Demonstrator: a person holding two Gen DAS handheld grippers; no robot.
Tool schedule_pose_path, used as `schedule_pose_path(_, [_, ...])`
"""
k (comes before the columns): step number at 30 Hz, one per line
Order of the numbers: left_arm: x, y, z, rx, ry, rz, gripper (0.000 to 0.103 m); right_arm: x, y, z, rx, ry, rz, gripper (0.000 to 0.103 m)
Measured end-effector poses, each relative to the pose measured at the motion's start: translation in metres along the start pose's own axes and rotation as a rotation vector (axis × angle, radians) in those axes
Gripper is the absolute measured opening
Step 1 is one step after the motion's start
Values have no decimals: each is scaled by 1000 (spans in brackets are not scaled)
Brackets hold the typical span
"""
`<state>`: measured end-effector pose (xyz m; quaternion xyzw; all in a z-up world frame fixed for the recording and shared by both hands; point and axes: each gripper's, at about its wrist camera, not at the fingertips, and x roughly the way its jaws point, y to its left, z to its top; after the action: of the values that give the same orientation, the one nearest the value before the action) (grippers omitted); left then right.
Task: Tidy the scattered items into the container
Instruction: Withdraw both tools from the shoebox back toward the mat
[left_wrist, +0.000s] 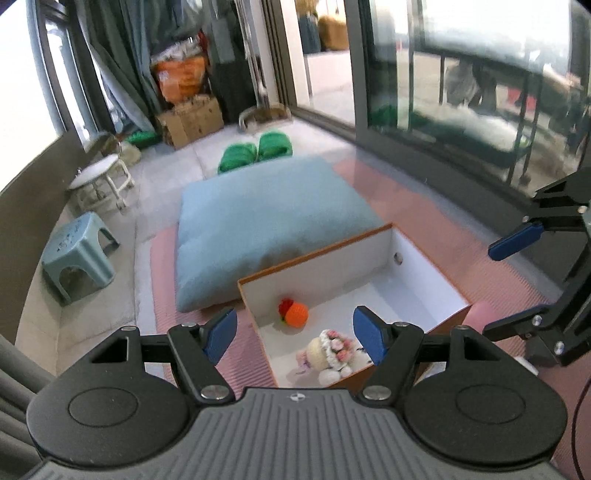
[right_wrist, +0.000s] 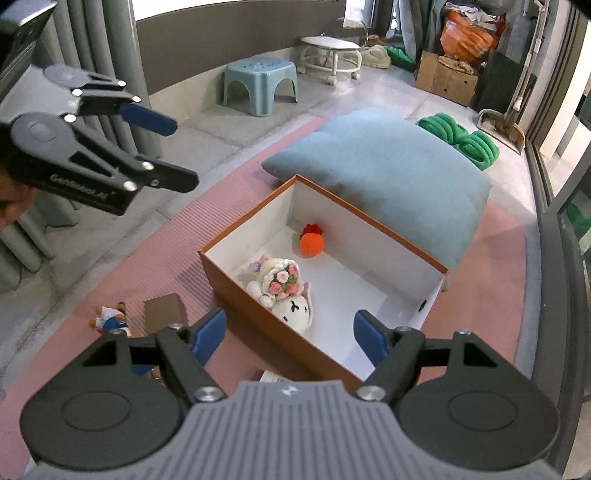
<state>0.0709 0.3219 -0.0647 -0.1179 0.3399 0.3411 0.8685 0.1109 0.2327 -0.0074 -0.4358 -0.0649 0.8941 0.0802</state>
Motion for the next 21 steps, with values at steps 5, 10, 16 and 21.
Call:
schedule_pose_path(5, [-31,-14,-21,8,-114,7,88,-27,2,-12,16,-35,15,83])
schedule_pose_path(10, [-46,-22,-39,-34,-147,-15,88,-42,10,-28,-4,-37,-10,86])
schedule_pose_path(16, [-51,-33,-64,-67,-116,-99,88,-47,25,-43,-45,-1,-84,87])
schedule_pose_path(21, [-55,-55,-90,6,-118,-162,88,-54,37,-53,-89,-3,-93,88])
